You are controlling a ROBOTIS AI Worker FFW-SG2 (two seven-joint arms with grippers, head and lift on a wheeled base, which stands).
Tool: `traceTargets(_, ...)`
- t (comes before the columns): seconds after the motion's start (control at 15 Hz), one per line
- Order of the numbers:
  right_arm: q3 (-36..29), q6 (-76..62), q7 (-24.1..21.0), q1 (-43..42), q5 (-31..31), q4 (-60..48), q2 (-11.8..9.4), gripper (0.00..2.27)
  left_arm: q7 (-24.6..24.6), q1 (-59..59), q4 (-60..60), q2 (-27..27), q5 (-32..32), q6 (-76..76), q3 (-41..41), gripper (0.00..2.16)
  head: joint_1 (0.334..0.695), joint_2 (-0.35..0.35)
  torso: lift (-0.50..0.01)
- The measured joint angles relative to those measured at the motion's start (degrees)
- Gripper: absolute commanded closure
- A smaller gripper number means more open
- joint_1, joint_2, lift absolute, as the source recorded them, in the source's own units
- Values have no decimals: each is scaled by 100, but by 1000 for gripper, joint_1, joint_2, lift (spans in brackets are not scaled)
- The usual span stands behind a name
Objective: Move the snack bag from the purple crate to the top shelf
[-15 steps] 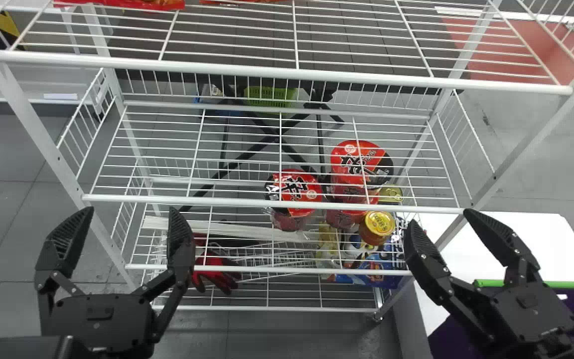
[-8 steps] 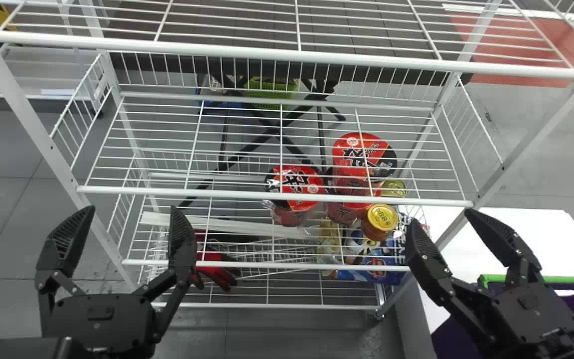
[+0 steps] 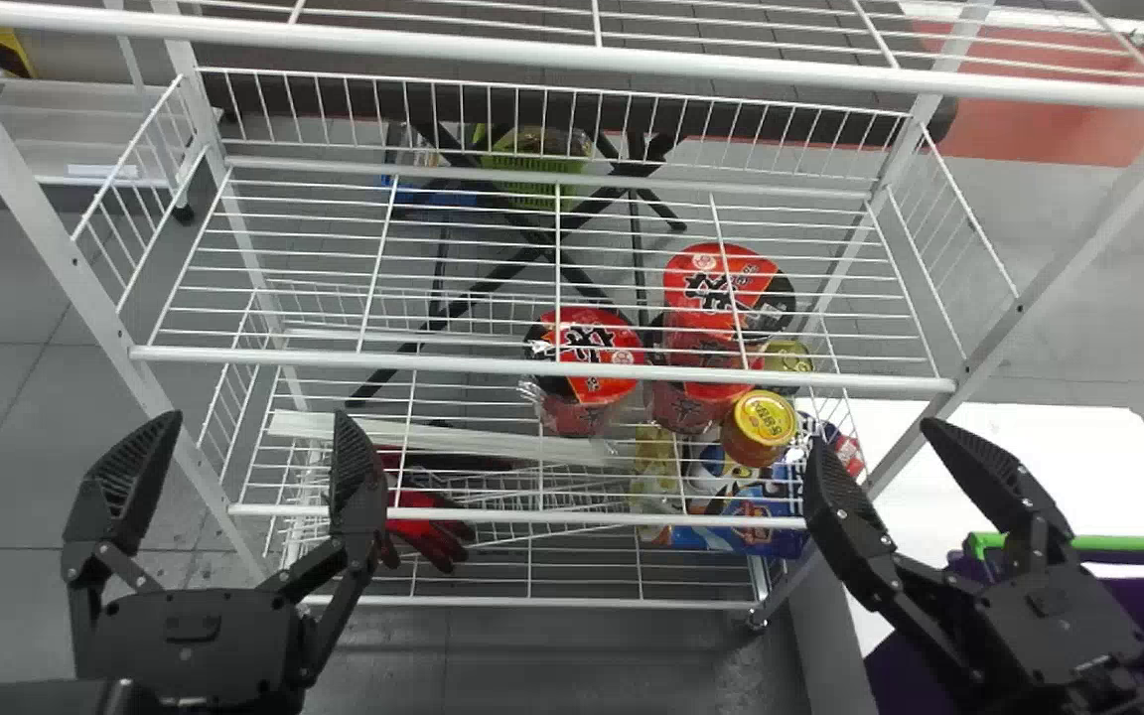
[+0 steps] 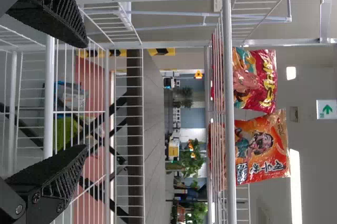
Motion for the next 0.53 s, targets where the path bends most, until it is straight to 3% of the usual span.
traceTargets(0.53,-8,-16,0,3,0,-1,26,178,-35,-17,8,-8,3,-1,14,151,695,-106,-417)
